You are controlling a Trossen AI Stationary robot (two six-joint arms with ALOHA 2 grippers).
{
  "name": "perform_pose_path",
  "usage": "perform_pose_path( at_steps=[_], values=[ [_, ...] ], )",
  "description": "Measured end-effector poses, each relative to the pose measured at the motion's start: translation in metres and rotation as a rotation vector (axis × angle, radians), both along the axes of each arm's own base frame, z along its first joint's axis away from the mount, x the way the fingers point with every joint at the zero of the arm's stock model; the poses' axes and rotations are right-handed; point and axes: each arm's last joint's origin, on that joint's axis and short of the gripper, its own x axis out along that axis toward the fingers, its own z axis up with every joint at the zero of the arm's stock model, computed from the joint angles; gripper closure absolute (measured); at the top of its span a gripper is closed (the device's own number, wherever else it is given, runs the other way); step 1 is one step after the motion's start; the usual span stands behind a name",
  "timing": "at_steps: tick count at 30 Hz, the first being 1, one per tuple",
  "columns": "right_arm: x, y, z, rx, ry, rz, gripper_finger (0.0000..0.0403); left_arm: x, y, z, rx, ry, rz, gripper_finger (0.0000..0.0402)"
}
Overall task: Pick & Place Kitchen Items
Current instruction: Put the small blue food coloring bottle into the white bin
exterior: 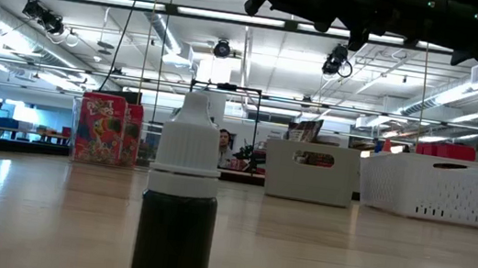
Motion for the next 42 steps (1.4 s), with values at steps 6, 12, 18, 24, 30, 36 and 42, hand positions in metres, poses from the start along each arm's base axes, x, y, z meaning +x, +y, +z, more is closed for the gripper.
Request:
perform_pose_path(
  at_steps=[6, 12, 18, 24, 30, 36, 42],
  values=[
    [0.0, 0.0, 0.0, -0.008, 0.004, -0.005, 0.0318, 0.0, 0.003, 0.0, 0.004, 0.003, 0.003, 0.0329],
    [0.0, -0.001, -0.002, -0.019, 0.021, -0.025, 0.0333, 0.001, 0.006, 0.0, 0.008, -0.001, 0.008, 0.0287],
    [0.0, -0.004, -0.006, -0.03, 0.063, -0.137, 0.0317, 0.001, 0.008, 0.0, 0.02, 0.008, 0.017, 0.0241],
    [-0.012, -0.011, -0.005, -0.063, 0.18, -0.39, 0.0325, -0.002, 0.007, -0.004, 0.019, 0.047, 0.052, 0.0216],
    [-0.041, -0.021, -0.01, -0.025, 0.377, -0.733, 0.0318, -0.004, 0.007, -0.009, -0.041, 0.078, 0.054, 0.021],
    [-0.074, -0.023, -0.016, 0.086, 0.491, -0.902, 0.0316, -0.004, 0.007, -0.009, -0.048, 0.078, 0.045, 0.0212],
    [-0.101, -0.024, -0.032, 0.242, 0.629, -1.001, 0.0316, -0.004, 0.007, -0.008, -0.048, 0.075, 0.046, 0.0213]
  ],
)
